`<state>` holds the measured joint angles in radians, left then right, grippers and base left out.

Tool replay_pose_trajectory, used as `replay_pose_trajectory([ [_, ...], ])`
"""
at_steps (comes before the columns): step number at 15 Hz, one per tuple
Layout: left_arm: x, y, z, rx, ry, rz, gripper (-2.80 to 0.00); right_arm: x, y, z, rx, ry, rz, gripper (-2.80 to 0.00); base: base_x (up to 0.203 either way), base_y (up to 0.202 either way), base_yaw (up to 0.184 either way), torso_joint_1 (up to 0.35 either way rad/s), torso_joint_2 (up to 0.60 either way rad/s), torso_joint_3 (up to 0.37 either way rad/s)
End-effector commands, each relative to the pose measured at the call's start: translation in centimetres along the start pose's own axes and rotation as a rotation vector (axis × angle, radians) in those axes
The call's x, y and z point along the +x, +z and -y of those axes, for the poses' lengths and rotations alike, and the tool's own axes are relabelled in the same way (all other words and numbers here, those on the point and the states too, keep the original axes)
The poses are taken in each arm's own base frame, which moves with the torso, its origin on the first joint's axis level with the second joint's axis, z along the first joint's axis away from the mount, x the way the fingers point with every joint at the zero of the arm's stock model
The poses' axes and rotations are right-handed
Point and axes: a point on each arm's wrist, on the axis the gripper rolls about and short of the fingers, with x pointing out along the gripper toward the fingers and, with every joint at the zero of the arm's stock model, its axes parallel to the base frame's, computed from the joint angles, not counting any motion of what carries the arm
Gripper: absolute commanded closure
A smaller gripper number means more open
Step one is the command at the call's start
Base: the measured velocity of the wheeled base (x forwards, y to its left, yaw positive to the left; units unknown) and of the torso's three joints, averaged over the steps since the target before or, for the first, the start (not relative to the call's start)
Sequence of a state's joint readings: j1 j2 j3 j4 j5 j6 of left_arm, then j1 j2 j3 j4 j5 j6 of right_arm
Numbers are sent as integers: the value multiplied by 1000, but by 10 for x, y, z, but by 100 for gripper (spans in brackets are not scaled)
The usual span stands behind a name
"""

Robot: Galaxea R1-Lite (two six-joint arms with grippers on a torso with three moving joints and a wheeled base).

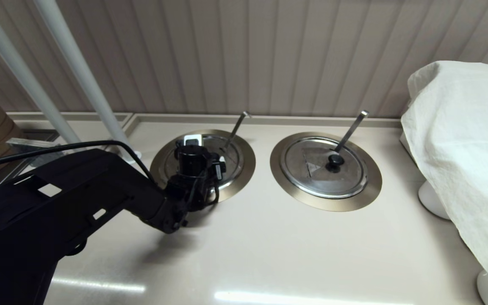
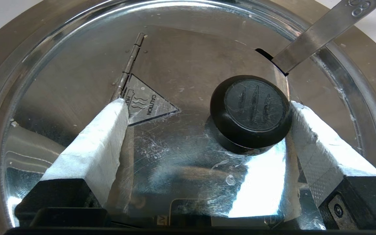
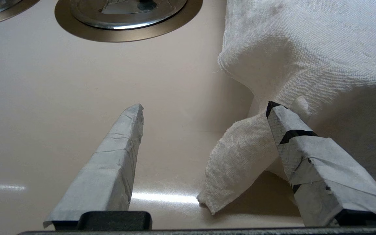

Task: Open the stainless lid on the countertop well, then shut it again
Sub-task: Open the lid

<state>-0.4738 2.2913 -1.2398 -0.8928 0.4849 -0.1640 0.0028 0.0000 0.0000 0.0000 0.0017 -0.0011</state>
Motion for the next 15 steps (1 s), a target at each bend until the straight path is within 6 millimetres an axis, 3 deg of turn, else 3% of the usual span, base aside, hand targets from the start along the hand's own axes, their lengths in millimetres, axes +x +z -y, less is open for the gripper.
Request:
replay_pose_trajectory([
  [1, 1, 1, -2, -5, 6, 6, -280, 0, 0, 0, 0, 0, -2, -280, 0, 0, 0, 0, 0, 0],
  [15, -5, 30, -15, -39, 25, 61, -280, 0, 0, 0, 0, -1, 0, -280, 0, 0, 0, 0, 0, 0],
])
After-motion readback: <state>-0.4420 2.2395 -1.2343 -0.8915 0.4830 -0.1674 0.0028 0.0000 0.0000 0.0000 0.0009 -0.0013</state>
